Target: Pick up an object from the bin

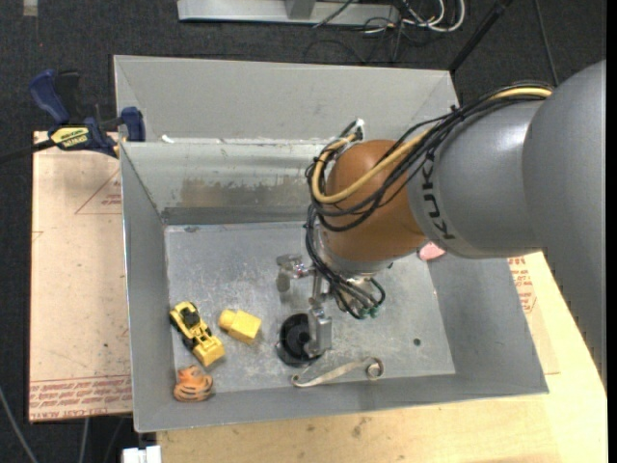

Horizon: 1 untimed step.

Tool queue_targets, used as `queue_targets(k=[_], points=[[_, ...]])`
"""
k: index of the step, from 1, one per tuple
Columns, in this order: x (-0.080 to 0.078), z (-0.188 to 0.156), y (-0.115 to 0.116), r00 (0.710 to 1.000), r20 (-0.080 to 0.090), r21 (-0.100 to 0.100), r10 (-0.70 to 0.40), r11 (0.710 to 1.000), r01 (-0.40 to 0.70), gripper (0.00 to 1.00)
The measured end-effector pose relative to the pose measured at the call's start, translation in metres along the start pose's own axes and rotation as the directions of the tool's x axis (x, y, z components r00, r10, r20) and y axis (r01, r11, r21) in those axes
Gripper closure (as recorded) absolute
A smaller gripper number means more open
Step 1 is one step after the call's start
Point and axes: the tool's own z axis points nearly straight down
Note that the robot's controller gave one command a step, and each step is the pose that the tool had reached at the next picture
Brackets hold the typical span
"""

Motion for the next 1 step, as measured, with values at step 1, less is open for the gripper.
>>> queue_targets(k=[1], points=[[0.0164, 0.013, 0.0042, 1.0, 0.0, 0.001, -0.009, 1.0, 0.009, 0.0]])
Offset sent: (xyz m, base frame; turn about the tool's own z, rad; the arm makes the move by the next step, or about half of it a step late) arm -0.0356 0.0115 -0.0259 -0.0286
